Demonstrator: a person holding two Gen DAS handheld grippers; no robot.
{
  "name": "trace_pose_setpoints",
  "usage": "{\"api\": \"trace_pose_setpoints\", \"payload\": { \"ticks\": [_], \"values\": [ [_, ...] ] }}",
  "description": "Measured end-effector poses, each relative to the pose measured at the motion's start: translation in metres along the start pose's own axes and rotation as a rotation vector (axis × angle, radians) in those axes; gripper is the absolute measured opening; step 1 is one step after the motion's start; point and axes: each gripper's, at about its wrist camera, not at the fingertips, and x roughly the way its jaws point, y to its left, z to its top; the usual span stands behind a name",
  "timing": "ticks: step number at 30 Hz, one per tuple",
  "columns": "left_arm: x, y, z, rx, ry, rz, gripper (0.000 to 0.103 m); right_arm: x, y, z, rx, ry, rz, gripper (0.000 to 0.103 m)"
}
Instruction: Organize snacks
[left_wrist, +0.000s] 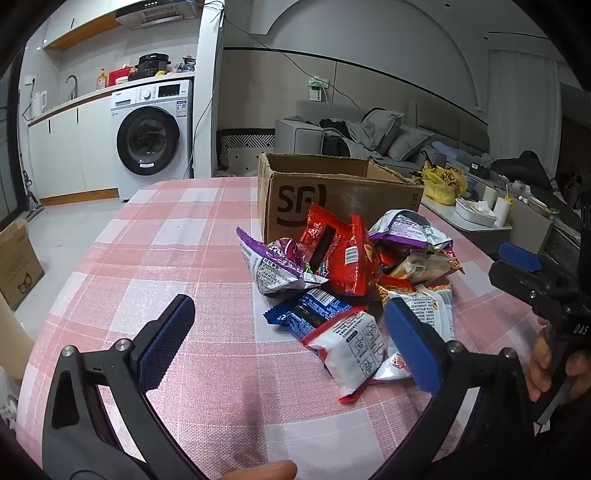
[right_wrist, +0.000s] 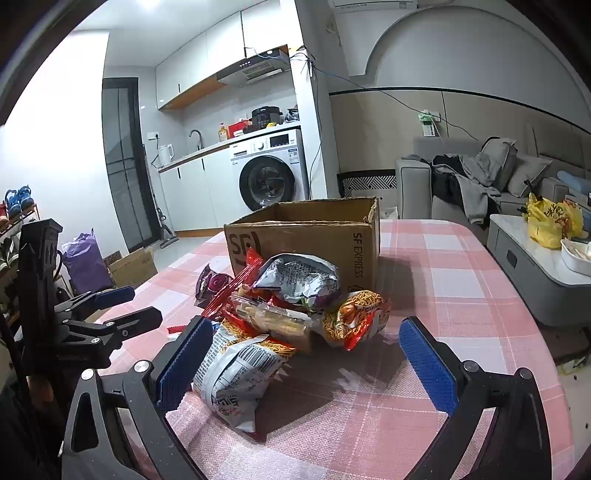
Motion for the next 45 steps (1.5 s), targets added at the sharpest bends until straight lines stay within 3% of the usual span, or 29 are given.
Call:
{"api": "trace_pose_setpoints", "payload": {
  "ticks": [45],
  "values": [
    [0.0,0.0001,0.0,-0.003,0.002,-0.003,0.102,-0.0003,0.0,-0.0002,0.0,0.003,0.001,0.103]
  ]
}}
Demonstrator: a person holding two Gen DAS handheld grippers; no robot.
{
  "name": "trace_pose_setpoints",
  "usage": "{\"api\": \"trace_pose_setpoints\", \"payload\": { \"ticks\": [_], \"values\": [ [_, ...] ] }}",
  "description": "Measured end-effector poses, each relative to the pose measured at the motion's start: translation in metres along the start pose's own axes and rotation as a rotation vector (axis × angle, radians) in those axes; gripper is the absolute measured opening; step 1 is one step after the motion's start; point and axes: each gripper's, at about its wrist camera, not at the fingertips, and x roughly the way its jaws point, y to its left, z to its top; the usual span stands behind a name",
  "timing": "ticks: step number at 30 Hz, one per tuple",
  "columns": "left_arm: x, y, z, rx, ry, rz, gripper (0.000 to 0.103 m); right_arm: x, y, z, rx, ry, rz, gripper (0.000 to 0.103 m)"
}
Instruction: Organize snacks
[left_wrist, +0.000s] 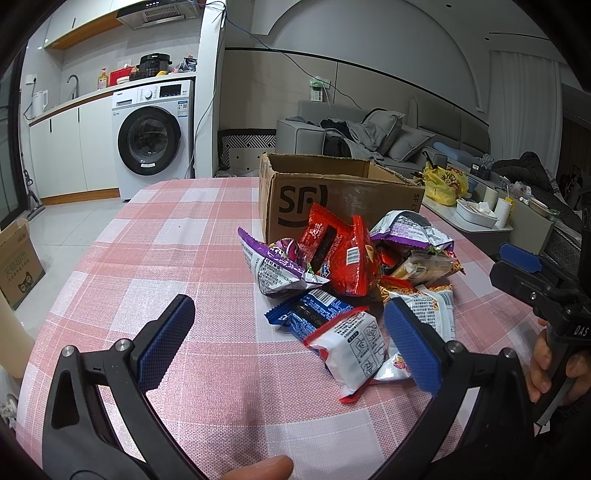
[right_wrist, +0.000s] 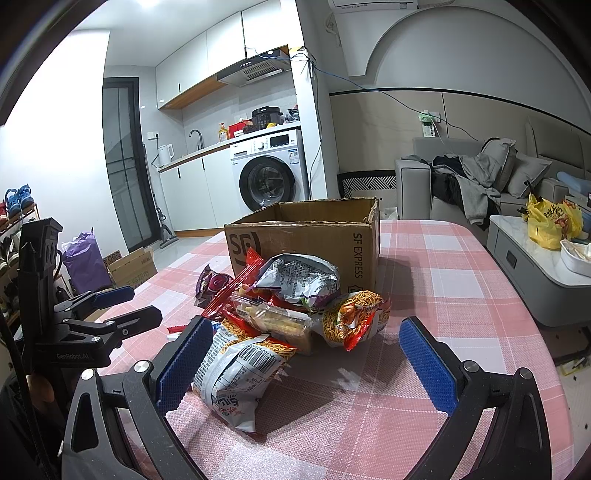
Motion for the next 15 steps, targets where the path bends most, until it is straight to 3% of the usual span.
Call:
{"api": "trace_pose_setpoints", "payload": {
  "ticks": [15],
  "values": [
    [0.0,0.0001,0.0,-0.002,0.001,0.001,0.102,0.0011,0.0002,-0.0002,-0.001,-0.002,-0.001,0.103]
  ]
}}
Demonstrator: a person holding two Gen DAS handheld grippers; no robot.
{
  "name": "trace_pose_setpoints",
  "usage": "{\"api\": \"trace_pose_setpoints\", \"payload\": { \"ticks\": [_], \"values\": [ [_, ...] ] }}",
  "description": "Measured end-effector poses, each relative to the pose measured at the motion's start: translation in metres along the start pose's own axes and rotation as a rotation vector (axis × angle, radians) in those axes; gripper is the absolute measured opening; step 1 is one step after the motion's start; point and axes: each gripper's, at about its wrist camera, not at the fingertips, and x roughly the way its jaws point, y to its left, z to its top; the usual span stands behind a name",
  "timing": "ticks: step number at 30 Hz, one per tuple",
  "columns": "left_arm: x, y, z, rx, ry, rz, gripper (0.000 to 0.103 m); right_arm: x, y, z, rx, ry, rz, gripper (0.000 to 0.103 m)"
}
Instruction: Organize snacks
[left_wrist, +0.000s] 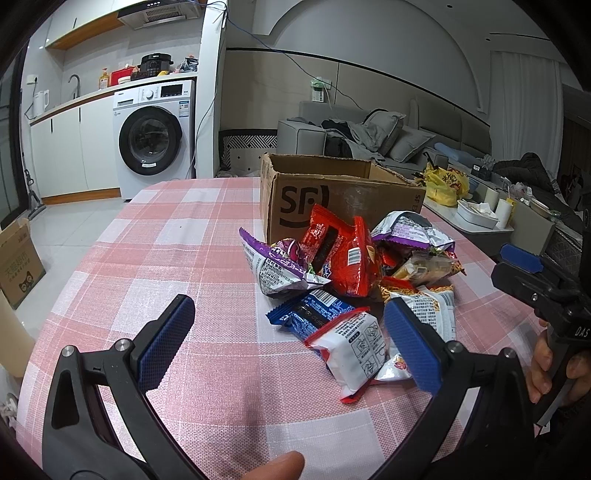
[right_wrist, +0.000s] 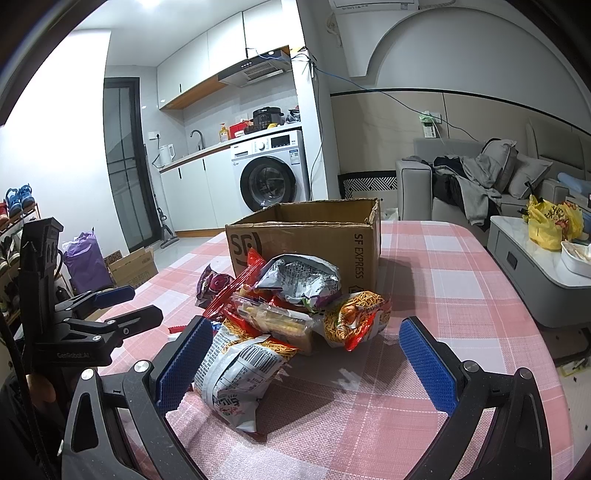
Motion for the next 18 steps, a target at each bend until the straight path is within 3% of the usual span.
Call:
{"api": "trace_pose_setpoints", "payload": {
  "ticks": [18],
  "values": [
    [0.009,-0.001,-0.001,0.027,0.037,0.031,0.102,0.001,-0.004,0.0,0.018,0.017,-0.015,0.103]
  ]
}}
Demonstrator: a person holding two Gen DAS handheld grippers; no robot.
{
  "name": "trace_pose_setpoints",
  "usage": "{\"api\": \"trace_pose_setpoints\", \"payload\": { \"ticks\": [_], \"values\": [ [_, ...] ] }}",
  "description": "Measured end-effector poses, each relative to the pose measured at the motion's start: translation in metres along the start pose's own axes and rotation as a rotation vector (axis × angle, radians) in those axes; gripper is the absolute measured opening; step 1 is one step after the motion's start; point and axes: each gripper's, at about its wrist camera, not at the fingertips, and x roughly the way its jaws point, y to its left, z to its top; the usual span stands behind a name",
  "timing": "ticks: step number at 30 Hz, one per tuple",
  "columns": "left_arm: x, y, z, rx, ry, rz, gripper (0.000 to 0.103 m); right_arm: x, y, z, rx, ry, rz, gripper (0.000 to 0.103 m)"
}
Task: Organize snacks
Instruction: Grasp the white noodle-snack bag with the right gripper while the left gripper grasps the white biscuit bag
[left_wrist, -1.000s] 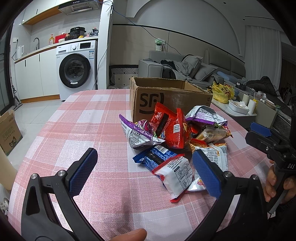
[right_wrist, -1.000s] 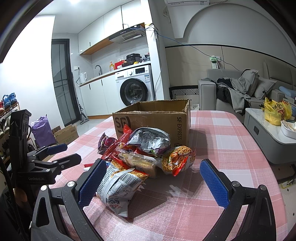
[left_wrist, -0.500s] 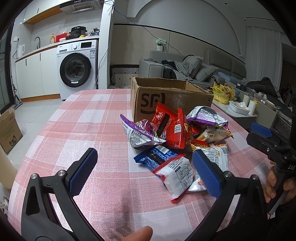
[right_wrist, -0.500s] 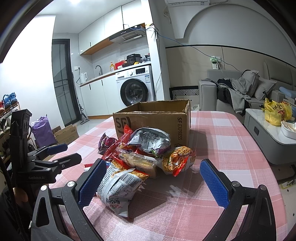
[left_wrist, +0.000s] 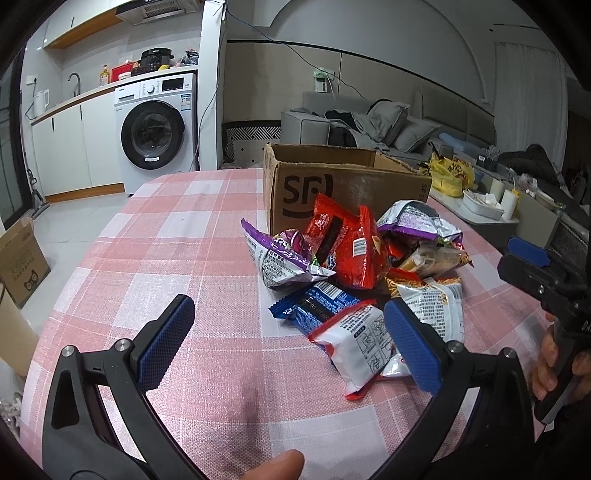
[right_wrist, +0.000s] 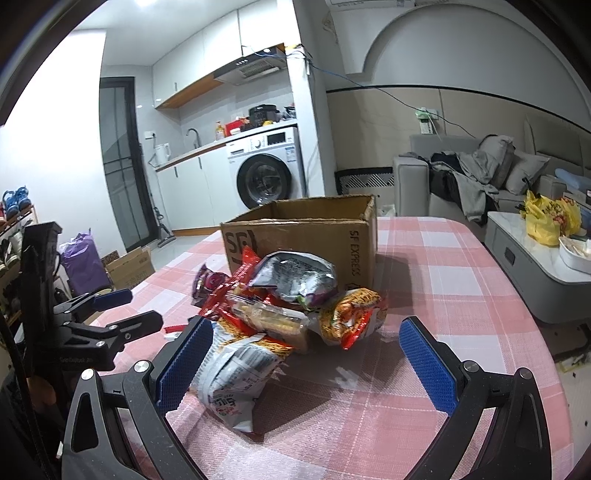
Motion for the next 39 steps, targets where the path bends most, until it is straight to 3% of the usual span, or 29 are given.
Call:
{"api": "trace_pose_setpoints", "payload": {
  "ticks": [9,27,36,39],
  "values": [
    [0.002,-0.003,0.001,0.011,0.024,0.014,0.102,0.012,0.004,0.001,-0.022,0.071,-0.048,0.103],
    [0.018,-0.009,-0.002,0.033,0.143,-0.008,0.102,0.061,0.031,-0.012,0.051,0.328,0.086,0.102],
    [0.025,0.002,-0.001,0.008,0.162,0.0,0.102,0.088,0.043,-0.015,0.081,0.392,0.139,0.086],
    [0.025,0.005,-0.001,-0.004,0.166,-0.017,0.102,0.094,0.043,-0.018,0.101,0.411,0.172,0.077]
  ]
}}
